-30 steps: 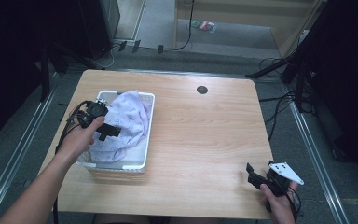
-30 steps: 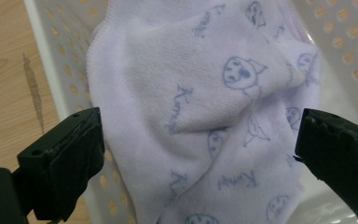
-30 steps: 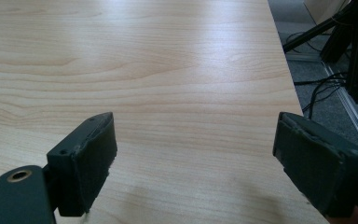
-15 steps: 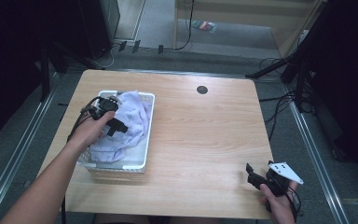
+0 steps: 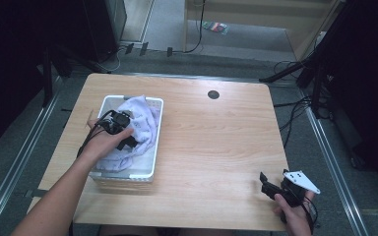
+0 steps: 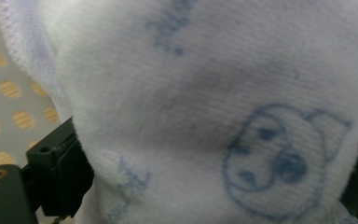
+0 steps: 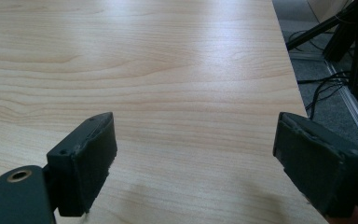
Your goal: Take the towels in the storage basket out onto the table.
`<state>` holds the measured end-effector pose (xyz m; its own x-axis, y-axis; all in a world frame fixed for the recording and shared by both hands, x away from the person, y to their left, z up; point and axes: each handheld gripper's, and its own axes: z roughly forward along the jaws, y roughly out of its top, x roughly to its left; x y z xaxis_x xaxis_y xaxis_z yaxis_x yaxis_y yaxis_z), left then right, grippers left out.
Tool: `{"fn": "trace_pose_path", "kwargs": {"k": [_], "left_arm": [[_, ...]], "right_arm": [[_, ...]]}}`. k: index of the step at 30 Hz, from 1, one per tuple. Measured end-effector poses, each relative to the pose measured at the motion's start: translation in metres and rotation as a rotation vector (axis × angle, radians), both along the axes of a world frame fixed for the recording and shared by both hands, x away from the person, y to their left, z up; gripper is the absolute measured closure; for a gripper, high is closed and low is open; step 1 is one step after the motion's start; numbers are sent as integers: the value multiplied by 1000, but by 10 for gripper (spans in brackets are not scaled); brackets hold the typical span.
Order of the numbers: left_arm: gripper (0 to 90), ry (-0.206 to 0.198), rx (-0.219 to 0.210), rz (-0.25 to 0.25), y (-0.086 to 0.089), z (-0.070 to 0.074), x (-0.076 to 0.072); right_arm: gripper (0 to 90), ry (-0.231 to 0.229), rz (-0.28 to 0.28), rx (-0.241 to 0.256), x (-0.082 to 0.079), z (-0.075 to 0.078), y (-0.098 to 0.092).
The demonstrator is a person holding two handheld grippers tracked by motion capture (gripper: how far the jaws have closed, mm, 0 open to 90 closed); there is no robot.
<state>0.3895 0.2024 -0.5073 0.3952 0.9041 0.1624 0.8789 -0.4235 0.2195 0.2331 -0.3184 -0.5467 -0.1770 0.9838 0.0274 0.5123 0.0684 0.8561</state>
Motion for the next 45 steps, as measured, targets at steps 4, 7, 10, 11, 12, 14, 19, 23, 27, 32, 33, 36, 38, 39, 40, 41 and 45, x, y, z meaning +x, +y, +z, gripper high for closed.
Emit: {"fn": "trace_pose_path", "kwargs": {"k": [4,7,10,11,12,14,19,23,27,32,33,36,38,39,40,41,45], "left_arm": [[68,33,-39,-8,5,-1,1],[87,33,-31,-28,6,-2,1],[115,30,-29,-26,5,-3,0],[137,29,-31,-32,5,-2,0],[157,22,-33,-34,6,-2,-1],[316,3,-16,-39,8,2,-2],[546,-46,2,-23,10,3,-8],[611,-55,-15,-22,11,6,-8],[626,-22,-73,-10,17,15,-8],[625,-40,-93,-11,20,32,-12],[624,-47,-99,-11,21,36,-13],[623,-66,-99,-14,21,48,-16],[622,-73,-109,-10,21,57,-18],[622,-75,-111,-12,22,60,-18],[621,-73,-113,-8,22,63,-19],[620,-70,-126,-1,22,67,-19],[619,-72,-126,-5,21,78,-20]], "right_arm": [[136,1,-1,-1,0,0,0],[137,-1,5,-5,1,0,0],[137,-1,7,-7,1,0,0],[137,0,7,-6,1,0,0],[137,0,8,-7,0,0,0],[137,3,7,-6,0,0,1],[137,4,6,-5,1,0,1],[137,8,6,-4,1,0,0],[138,11,7,-1,1,0,0],[138,12,8,1,1,0,0],[138,13,8,2,1,0,0],[138,12,8,3,1,0,-1],[139,13,9,3,2,0,-1],[139,14,7,3,2,0,-1],[139,14,7,3,1,0,-1],[139,14,7,4,1,0,-1],[139,17,5,5,1,0,0]]}}
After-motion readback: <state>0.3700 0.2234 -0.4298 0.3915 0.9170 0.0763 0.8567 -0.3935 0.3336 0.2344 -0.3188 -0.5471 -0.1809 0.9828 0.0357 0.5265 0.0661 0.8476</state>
